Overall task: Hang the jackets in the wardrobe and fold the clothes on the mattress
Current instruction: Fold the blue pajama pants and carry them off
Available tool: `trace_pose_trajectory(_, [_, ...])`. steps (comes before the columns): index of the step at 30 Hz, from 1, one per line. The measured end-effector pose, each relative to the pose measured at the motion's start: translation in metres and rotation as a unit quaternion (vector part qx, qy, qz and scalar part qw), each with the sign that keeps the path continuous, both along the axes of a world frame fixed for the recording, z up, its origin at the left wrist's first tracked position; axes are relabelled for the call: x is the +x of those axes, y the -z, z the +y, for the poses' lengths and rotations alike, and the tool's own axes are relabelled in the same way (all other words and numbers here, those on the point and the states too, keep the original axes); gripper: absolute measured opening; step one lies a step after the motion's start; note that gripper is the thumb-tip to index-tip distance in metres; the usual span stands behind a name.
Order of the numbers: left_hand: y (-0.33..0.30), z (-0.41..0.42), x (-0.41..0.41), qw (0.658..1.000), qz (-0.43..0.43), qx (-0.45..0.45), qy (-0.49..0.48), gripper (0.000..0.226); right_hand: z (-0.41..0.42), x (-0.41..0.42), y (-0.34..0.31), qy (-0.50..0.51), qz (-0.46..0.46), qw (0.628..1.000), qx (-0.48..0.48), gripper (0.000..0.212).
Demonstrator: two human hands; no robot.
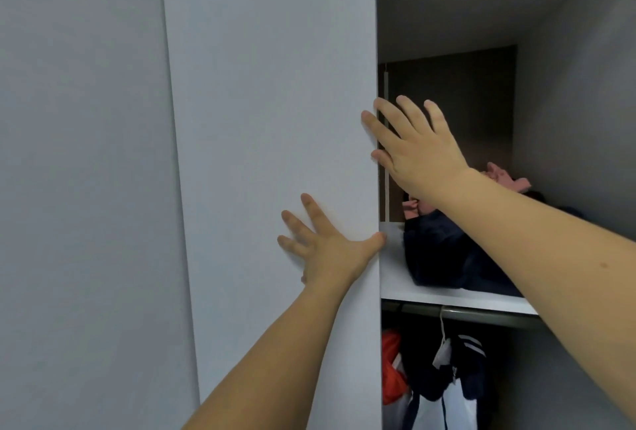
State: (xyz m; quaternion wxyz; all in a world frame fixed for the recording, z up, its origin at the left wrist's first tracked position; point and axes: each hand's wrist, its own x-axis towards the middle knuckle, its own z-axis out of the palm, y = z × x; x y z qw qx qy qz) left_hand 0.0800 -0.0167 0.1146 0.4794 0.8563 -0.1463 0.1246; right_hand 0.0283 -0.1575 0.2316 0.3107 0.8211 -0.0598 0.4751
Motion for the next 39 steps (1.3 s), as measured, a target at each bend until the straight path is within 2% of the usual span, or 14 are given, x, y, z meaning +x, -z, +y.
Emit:
trace_pose_trajectory(8, [0.004,-0.020,0.018,0.999,-0.021,0.008,-0.029,0.137,-0.009,0.015,0.000,0.015,0.023,0.999,0.021,0.064])
trace_pose_trajectory(14, [-0.005,0.003,-0.007,0.998,-0.019,0.051,0.009,0.124,0.011,-0.034,-0.004,0.022,0.068,0.997,0.037,0.066])
trace_pose_trajectory(18, [0.000,0.016,-0.084,0.991,-0.058,0.117,0.042,0.112,0.023,-0.120,-0.003,-0.004,0.058,0.997,0.047,0.062])
trace_pose_trajectory(21, [0.008,0.017,-0.158,0.989,-0.062,0.102,0.083,0.109,0.026,-0.196,-0.008,-0.001,0.045,0.997,0.058,0.059])
trace_pose_trajectory(26, [0.016,0.001,-0.275,0.973,-0.069,0.076,0.208,0.106,0.029,-0.316,-0.026,0.013,0.020,0.998,0.050,0.058])
trace_pose_trajectory(30, [0.008,-0.023,-0.347,0.957,-0.039,0.087,0.276,0.111,0.028,-0.392,-0.039,0.030,-0.017,0.998,0.053,0.057])
trace_pose_trajectory(32, [0.002,-0.030,-0.381,0.940,-0.018,0.078,0.331,0.098,0.021,-0.422,-0.038,0.041,-0.040,0.997,0.047,0.059])
trace_pose_trajectory(34, [-0.001,-0.038,-0.412,0.926,0.003,0.071,0.371,0.073,0.012,-0.447,-0.035,0.050,-0.079,0.995,0.046,0.065])
trace_pose_trajectory(35, [-0.001,-0.043,-0.424,0.921,0.004,0.072,0.383,0.064,0.007,-0.457,-0.034,0.055,-0.098,0.992,0.057,0.069])
trace_pose_trajectory(37, [-0.001,-0.057,-0.444,0.918,-0.009,0.071,0.390,0.084,-0.003,-0.472,-0.031,0.045,-0.126,0.983,0.130,0.075])
trace_pose_trajectory(38, [-0.002,-0.065,-0.452,0.923,-0.013,0.077,0.378,0.083,-0.007,-0.478,-0.029,0.019,-0.131,0.971,0.201,0.074])
trace_pose_trajectory(39, [-0.002,-0.073,-0.458,0.930,-0.027,0.085,0.357,0.071,-0.012,-0.481,-0.029,-0.019,-0.121,0.949,0.291,0.071])
